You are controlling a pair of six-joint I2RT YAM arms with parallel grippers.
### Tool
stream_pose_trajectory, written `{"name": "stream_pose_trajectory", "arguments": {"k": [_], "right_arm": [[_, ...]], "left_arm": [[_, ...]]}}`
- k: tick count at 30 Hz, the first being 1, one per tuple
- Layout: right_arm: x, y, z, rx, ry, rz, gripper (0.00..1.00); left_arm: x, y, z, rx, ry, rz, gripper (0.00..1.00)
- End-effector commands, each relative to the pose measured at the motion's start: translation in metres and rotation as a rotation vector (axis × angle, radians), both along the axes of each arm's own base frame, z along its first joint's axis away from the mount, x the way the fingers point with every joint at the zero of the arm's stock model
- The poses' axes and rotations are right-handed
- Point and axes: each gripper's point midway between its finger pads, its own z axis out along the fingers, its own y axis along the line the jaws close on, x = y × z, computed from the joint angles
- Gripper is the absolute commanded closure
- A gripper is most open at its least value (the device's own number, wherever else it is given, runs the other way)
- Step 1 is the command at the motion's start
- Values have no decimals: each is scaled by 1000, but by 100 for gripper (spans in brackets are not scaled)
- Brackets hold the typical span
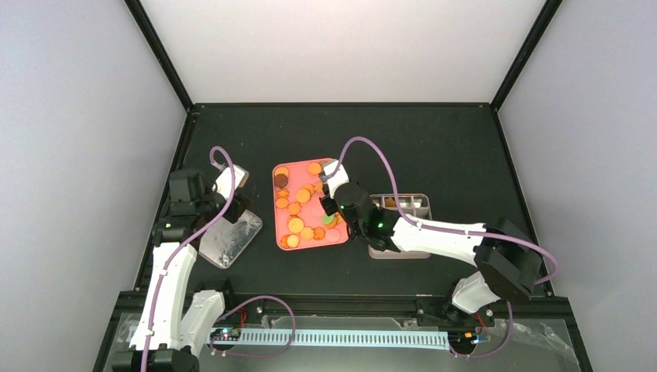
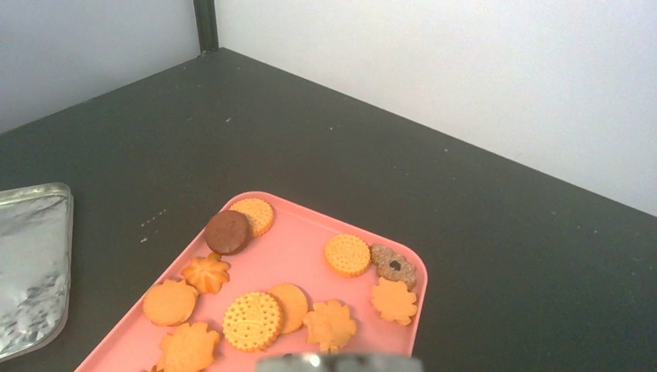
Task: Pack the cookies
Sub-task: Pick up the fake cookies from the plate, then place the fake cookies in the empty pocket of the box.
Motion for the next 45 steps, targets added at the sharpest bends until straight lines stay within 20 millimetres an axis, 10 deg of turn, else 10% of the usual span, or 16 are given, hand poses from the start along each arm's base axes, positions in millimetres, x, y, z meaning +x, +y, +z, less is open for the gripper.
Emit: {"name": "stream_pose_trajectory", "arguments": {"k": [1, 17, 45], "right_arm": [[4, -11, 36, 52, -78, -51, 99], [-15, -44, 96, 175, -153, -56, 99], [-53, -167, 79, 133, -121, -265, 99]], "left_arm": [[3, -2, 9, -4, -39, -23, 60], [3, -5, 17, -10, -66, -36, 60], [4, -8, 22, -18, -84, -59, 60]]}}
